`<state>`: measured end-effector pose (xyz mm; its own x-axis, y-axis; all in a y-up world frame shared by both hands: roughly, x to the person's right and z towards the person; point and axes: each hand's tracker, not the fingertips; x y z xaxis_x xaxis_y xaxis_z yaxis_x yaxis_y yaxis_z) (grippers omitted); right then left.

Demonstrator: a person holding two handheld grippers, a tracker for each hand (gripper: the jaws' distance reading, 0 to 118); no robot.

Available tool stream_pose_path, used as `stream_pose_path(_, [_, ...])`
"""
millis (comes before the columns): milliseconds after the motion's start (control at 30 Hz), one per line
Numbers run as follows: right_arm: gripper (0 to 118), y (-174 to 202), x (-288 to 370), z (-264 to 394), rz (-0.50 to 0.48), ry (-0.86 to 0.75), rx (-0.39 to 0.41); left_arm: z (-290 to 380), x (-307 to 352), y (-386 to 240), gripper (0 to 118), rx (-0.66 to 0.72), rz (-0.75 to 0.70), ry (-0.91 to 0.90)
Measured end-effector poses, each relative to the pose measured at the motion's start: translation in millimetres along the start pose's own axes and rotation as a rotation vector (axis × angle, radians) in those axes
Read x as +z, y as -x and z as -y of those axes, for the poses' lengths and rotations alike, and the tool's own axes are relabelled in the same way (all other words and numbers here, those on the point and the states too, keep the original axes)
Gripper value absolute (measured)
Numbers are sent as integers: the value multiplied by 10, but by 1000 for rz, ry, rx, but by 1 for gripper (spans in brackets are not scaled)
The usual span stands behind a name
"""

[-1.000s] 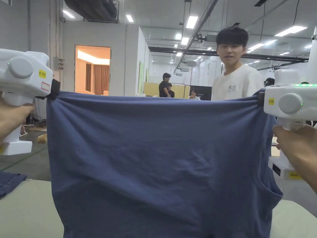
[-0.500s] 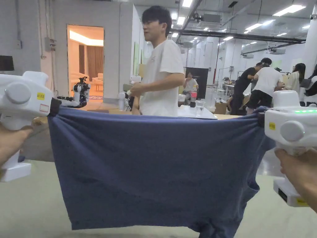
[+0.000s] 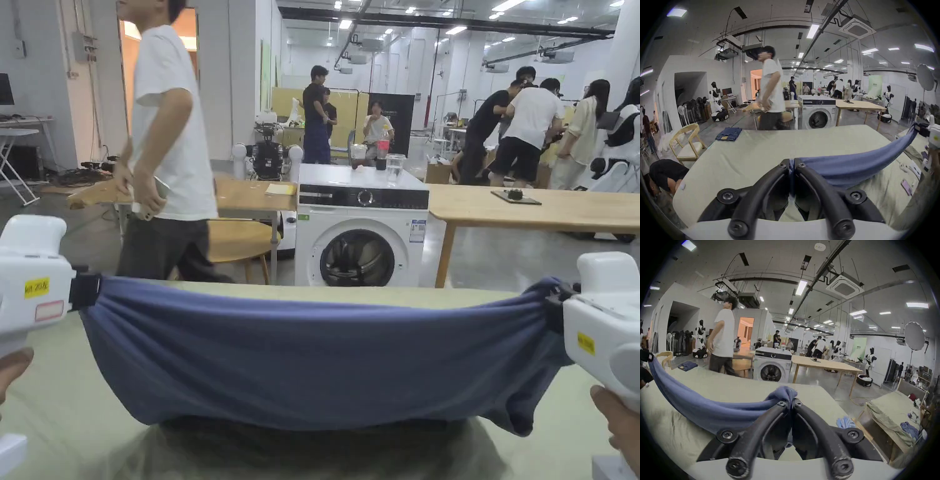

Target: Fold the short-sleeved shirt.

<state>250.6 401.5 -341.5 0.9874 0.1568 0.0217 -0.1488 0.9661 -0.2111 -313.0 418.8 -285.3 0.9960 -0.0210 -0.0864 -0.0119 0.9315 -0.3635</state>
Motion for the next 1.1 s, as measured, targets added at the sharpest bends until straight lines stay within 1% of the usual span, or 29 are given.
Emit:
stream_pose_path(133, [1, -23, 322, 429, -4, 63, 11, 487, 254, -35, 0, 19, 10, 30])
stream_pose_path(200, [1, -1, 433, 608, -6, 105, 41, 701, 330, -30, 0, 31, 16, 57])
stream_pose_path(233, [1, 7, 504, 710, -23, 135, 64, 835, 374, -33, 0, 36, 19, 75])
stream_pose_path(267, [1, 18, 560, 800, -23, 144, 60, 955, 414, -33, 0, 31, 16, 101])
stream_pose_path(333, [1, 40, 647, 974, -38, 193, 76, 1165, 471, -26, 0, 38, 16, 135])
stream_pose_path(433, [1, 42, 743, 1232, -50, 293, 39, 1505, 525, -2, 0, 84, 30, 208])
stream_pose_path(467, [1, 45, 774, 1339, -62, 329, 32, 1643, 538, 5, 0, 120, 27, 248])
stream_pose_path(567, [1, 52, 835, 1583, -61, 416, 51, 1956, 560, 6, 0, 134, 41, 332])
stream_pose_path(700, [1, 21, 830, 1881, -75, 550, 119, 2315, 541, 6, 0, 110, 44, 458])
stream_pose_path(767, [1, -2, 805, 2006, -82, 591, 128, 2450, 503, 20, 0, 122, 47, 509])
stream_pose_path(833, [1, -31, 747, 2156, -82, 619, 120, 2576, 421, 11, 0, 112, 53, 546])
stream_pose_path(933, [2, -52, 624, 2391, -103, 729, 150, 2739, 255, -21, 0, 89, 57, 626])
stream_pose_path(1000, [2, -53, 548, 2519, -110, 781, 147, 2877, 114, -32, 0, 69, 48, 685])
stream_pose_path(1100, [2, -27, 497, 2681, -115, 813, 143, 2967, 47, -54, 0, 66, 47, 682])
